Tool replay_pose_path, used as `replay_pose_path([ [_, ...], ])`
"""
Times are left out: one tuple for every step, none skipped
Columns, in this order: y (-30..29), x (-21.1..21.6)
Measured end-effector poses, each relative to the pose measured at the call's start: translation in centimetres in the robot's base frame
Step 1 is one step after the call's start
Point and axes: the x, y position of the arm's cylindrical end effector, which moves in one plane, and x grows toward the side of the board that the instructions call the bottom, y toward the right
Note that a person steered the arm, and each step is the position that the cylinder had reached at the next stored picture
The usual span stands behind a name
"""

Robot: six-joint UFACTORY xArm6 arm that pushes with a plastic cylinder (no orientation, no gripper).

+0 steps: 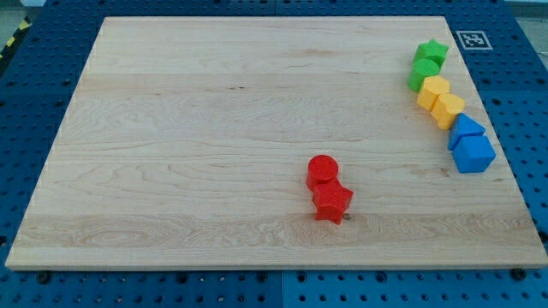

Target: Slide the blue cube towards red circle

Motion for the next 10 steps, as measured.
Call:
replay_pose_path([
  [0.2,-1.9],
  [0.1,-3.6],
  [0.1,-5.2],
  [0.2,-7.7],
  [0.2,-7.9],
  [0.2,-8.0],
  [0.2,-8.7],
  [-0.1,-9.6],
  [-1.4,-8.4],
  [-4.0,-7.6],
])
